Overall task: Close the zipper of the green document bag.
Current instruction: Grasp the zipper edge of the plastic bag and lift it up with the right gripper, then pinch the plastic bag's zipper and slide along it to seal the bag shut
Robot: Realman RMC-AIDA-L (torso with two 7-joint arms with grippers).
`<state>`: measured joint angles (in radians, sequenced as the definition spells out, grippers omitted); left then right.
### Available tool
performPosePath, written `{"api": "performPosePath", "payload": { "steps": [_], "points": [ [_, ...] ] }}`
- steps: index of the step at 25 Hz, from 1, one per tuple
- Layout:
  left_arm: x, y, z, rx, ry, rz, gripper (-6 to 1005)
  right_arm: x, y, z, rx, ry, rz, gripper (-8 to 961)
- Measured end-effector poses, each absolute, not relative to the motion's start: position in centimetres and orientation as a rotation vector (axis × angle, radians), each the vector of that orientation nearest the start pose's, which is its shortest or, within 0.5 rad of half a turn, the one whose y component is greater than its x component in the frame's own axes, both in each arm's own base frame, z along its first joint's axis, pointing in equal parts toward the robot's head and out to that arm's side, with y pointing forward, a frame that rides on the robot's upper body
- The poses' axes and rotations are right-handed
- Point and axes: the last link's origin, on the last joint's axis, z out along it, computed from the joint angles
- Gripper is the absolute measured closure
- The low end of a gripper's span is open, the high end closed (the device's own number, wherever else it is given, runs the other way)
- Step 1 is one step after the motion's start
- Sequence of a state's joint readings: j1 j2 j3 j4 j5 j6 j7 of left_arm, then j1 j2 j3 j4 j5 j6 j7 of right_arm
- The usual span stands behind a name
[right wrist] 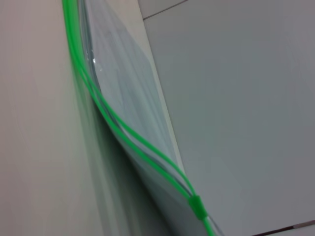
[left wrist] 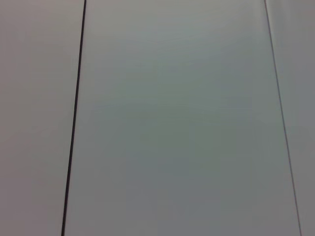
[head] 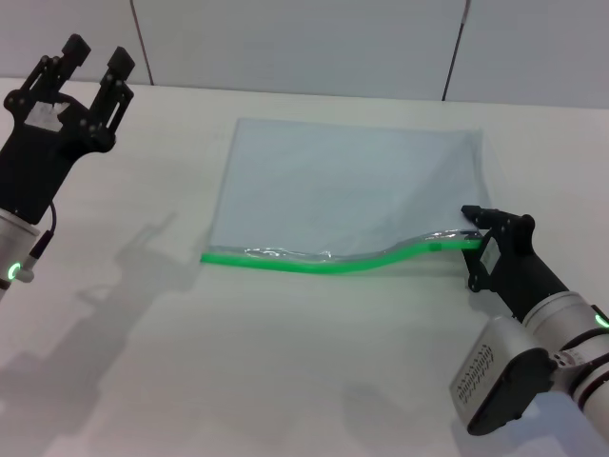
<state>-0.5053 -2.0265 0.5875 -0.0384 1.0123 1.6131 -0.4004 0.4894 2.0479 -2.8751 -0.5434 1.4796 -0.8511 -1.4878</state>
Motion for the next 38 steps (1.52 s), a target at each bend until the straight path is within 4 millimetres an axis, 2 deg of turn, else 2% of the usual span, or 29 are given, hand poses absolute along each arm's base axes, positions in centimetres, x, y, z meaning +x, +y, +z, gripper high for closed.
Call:
{"api": "performPosePath", "payload": {
  "steps": [2,4,16,25,29,38],
  "points": [
    [-29.2,32.1,2.7,-1.675,-0.298,-1.096,457,27.7,31.6,-11.2,-1.925,-0.562,-0.290,688],
    [-29.2,32.1,2.7,-1.675,-0.299,-1.095,457,27.5,31.5,-11.3,-1.926,-0.559,-0.283,826],
    [-29.2,33.1,1.4,-1.760,-0.336,-1.024,456,25.9,31.3,-12.0,-1.942,-0.560,-0.216,904],
    [-28.0,34.6,-1.9,-2.026,-0.291,-0.878,456,24.4,31.6,-12.3,-1.940,-0.551,-0.162,906],
    [-27.3,35.1,-3.5,-2.156,-0.197,-0.773,457,23.4,31.8,-12.5,-1.940,-0.565,-0.130,906],
    [-26.4,34.4,-5.4,-2.279,0.078,-0.655,457,22.0,32.0,-12.9,-1.945,-0.580,-0.086,906]
  ]
}}
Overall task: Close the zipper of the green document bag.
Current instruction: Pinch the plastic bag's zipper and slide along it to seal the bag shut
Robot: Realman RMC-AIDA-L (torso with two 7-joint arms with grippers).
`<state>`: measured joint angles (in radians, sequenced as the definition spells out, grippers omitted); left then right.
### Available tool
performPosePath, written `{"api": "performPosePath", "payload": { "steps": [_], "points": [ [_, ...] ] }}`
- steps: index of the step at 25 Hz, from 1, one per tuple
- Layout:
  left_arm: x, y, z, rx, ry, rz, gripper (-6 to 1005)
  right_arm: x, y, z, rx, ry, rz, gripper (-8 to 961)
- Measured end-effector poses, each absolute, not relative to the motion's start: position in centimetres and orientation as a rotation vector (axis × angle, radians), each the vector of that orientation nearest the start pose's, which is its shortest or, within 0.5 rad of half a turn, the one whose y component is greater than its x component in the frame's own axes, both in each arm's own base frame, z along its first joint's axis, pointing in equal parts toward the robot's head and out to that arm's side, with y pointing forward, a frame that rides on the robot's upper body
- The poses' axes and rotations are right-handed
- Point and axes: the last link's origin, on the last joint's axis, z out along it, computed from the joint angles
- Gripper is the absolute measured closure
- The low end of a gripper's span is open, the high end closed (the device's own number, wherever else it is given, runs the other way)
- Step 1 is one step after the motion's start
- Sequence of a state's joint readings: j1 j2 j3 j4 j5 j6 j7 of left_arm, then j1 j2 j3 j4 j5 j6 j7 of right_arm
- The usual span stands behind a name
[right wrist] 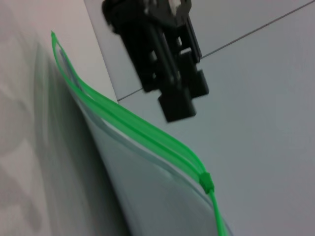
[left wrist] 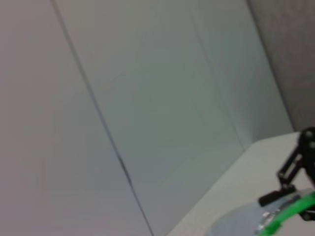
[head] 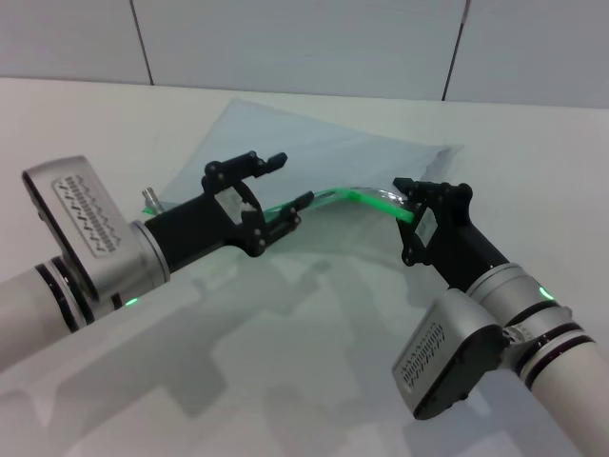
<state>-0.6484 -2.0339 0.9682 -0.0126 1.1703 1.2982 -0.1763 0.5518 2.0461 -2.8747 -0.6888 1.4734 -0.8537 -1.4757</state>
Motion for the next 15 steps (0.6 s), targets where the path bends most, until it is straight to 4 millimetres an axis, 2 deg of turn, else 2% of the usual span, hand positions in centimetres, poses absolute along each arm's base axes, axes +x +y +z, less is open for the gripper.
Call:
{"api": "performPosePath", "payload": {
  "steps": [15],
  "points": [
    [-26.06,33.88,-6.24,-2.295,0.340,-0.552,457,20.91,31.21,-13.76,-1.976,-0.643,-0.047,906]
  ]
}}
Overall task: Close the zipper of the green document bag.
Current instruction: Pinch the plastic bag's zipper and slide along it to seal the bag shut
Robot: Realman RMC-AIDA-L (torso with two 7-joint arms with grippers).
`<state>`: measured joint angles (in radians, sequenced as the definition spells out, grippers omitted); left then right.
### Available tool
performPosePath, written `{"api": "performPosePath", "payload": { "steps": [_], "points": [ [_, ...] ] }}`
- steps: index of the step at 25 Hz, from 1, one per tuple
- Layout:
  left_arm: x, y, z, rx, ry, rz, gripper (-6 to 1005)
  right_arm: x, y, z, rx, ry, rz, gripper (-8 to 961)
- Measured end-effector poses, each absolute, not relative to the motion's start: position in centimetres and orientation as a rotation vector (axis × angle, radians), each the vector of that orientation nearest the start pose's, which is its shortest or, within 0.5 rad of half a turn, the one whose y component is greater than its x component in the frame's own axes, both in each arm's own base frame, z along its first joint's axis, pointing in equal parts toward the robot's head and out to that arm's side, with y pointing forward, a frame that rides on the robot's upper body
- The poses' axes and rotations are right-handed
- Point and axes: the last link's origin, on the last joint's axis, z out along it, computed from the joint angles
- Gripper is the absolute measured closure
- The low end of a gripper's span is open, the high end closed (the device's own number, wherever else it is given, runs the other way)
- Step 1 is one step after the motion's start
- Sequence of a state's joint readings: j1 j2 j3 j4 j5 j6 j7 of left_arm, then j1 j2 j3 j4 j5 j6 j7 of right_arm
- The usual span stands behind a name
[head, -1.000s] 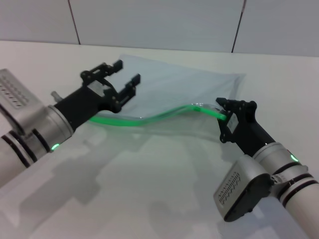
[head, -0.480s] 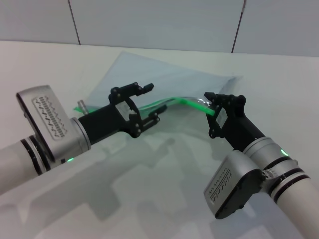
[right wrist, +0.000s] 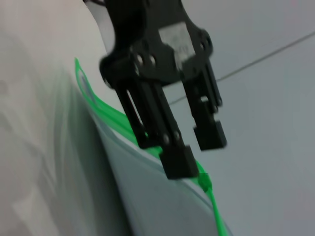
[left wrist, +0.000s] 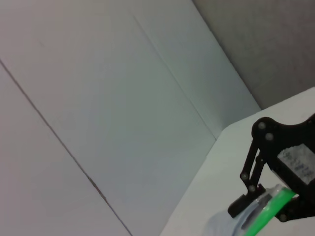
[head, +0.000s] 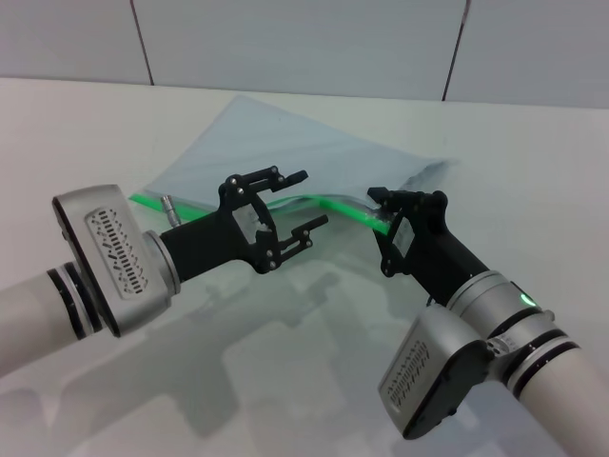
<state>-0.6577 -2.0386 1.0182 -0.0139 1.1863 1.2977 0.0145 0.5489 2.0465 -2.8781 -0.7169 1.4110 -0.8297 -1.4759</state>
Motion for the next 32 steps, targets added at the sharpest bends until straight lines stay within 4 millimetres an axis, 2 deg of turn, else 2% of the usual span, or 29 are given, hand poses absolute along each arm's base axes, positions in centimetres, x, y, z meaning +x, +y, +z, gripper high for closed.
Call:
{"api": "performPosePath", "payload": {
  "steps": [16,21,32],
  "points": [
    [-26.35,33.67,-6.41,-2.258,0.478,-0.474,508,20.56,30.82,-14.03,-1.978,-0.704,-0.033,906],
    [-26.43,33.52,-6.54,-2.252,0.506,-0.456,695,20.47,30.73,-14.09,-1.977,-0.718,-0.029,906],
    [-26.44,33.50,-6.58,-2.244,0.531,-0.444,691,20.25,30.53,-14.24,-1.977,-0.747,-0.021,906]
  ]
}}
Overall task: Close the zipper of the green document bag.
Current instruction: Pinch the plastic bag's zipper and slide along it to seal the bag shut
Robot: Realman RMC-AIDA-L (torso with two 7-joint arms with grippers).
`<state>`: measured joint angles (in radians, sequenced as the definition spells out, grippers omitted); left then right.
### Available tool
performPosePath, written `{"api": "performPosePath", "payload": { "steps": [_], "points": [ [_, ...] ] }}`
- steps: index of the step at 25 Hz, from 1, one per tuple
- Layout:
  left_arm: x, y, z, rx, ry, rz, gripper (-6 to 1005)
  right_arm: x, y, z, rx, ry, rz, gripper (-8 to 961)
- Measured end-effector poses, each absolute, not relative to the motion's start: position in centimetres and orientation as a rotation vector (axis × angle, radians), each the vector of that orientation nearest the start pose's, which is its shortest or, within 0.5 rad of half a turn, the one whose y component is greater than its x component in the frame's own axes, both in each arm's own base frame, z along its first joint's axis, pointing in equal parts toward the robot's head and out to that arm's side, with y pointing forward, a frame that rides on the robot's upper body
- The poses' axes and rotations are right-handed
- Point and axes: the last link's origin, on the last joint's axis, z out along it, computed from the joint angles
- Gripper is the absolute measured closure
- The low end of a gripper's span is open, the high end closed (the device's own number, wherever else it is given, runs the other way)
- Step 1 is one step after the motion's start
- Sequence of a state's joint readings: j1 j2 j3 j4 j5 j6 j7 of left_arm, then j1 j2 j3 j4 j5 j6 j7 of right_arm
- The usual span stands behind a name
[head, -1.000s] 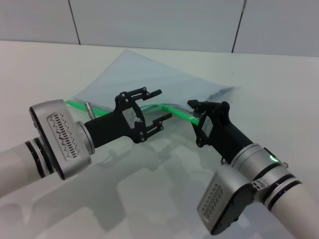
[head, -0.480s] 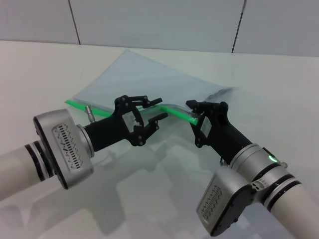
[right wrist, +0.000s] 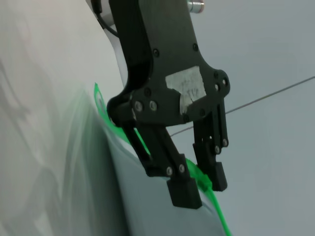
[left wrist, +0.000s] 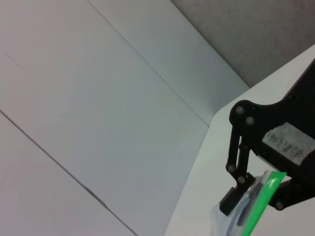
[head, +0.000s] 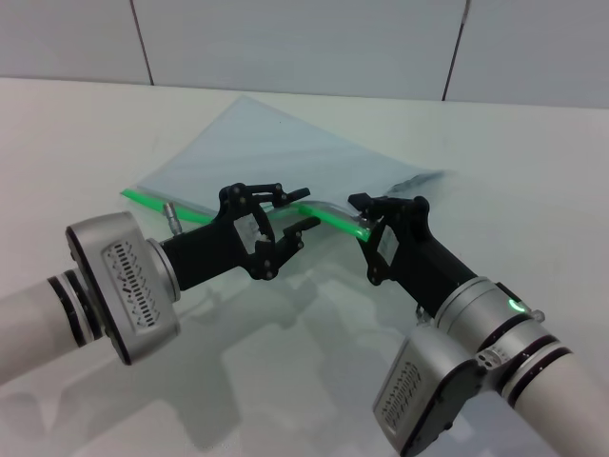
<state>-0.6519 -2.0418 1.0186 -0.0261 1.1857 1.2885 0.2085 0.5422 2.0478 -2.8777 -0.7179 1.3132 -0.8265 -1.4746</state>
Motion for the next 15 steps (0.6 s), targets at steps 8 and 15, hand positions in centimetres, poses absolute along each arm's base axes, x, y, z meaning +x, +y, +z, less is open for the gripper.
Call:
{"api": "performPosePath", "payload": {
  "steps": [8,15],
  "points": [
    [-26.67,33.33,-6.83,-2.235,0.580,-0.403,759,20.34,30.35,-14.45,-1.990,-0.759,-0.025,906],
    [-26.65,33.34,-6.91,-2.235,0.582,-0.400,803,20.35,30.35,-14.45,-1.990,-0.759,-0.025,905]
  ]
}}
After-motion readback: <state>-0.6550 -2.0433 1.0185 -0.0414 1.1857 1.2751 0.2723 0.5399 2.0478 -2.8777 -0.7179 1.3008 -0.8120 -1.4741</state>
